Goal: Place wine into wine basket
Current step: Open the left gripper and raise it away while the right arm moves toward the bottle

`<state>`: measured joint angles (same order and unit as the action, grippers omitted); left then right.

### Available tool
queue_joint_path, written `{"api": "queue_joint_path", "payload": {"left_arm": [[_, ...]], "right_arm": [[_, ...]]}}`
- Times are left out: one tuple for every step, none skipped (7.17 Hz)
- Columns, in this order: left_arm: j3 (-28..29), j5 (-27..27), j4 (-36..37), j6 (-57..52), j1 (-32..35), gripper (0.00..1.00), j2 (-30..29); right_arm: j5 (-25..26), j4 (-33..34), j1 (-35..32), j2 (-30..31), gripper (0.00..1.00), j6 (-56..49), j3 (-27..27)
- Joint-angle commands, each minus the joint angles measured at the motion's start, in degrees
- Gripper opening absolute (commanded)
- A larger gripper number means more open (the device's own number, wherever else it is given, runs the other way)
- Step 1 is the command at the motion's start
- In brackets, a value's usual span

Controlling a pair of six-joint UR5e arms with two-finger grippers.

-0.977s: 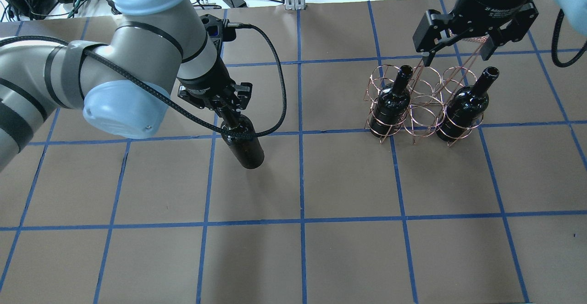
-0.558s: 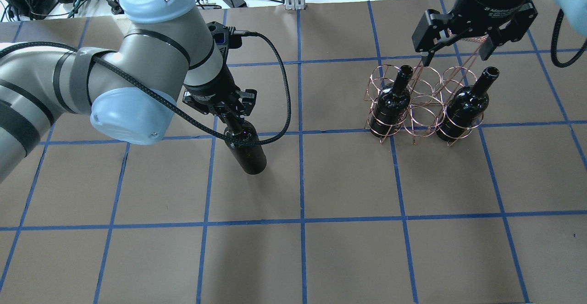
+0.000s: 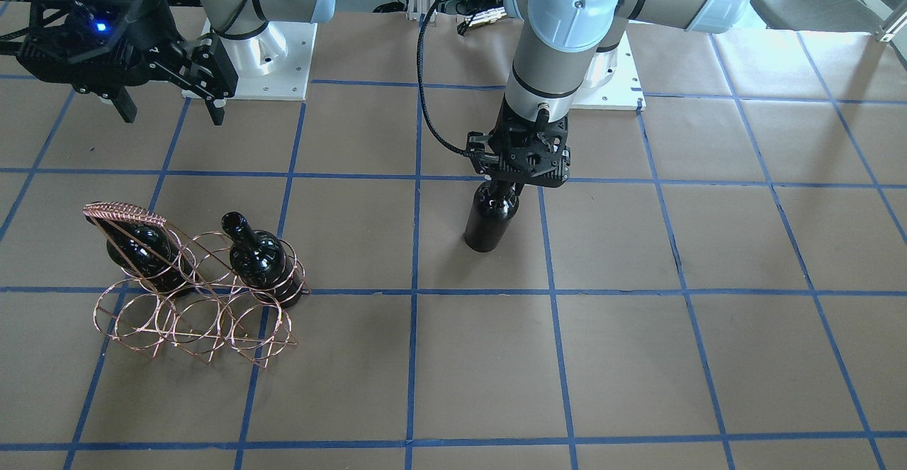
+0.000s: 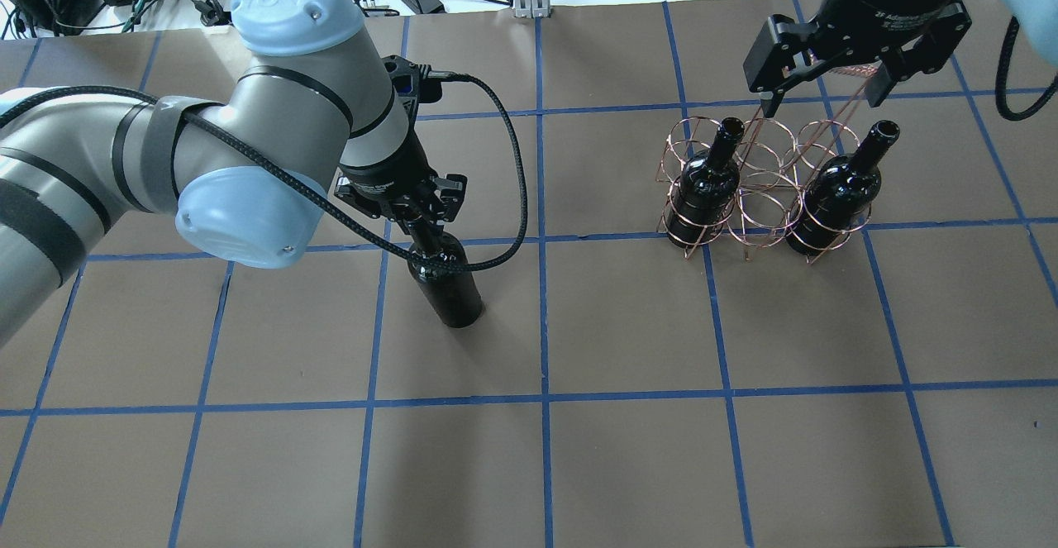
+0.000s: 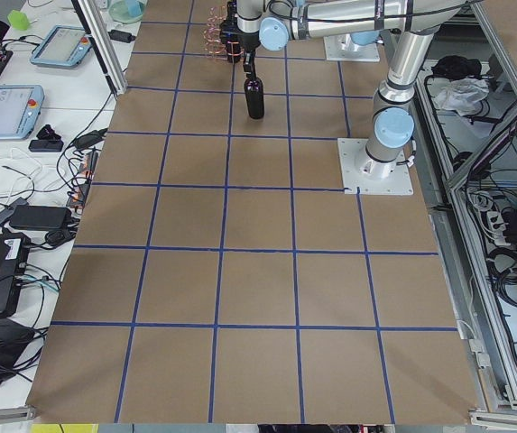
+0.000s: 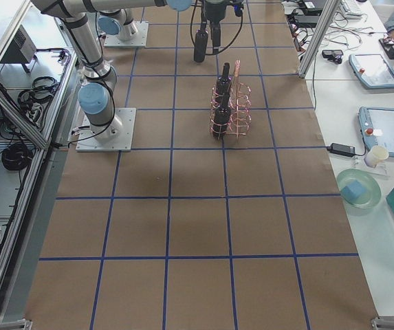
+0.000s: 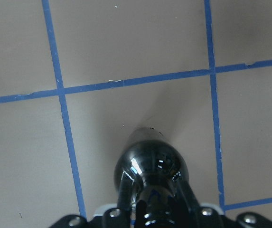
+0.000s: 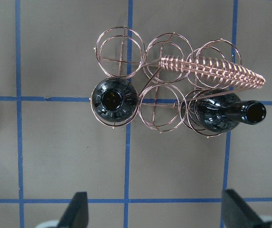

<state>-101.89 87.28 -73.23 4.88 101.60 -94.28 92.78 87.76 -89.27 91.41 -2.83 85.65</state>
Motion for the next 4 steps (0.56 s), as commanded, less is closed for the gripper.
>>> {"api": "queue_joint_path", "payload": {"left_arm": [[1.8,0.0,-2.8,0.2,0.0,1.00,0.9],[6.0,-0.1,-7.4,0.2,-0.4,1.00,1.6],[11.8,0.0,-12.5,0.3,-0.9,1.00,1.8],[16.3,-0.2,-14.3,0.3,-2.4,1.00,1.8]], "right_arm": [[0.3,-0.6,-0.1,0.3,1.00,-0.5,0.0],[-0.2,-0.2,-0.1,0.4,1.00,-0.2,0.0],[-0.6,-0.2,-0.5,0.7,1.00,0.4,0.0],[-0.8,-0.4,-0.7,1.0,1.00,4.5,0.2]]}}
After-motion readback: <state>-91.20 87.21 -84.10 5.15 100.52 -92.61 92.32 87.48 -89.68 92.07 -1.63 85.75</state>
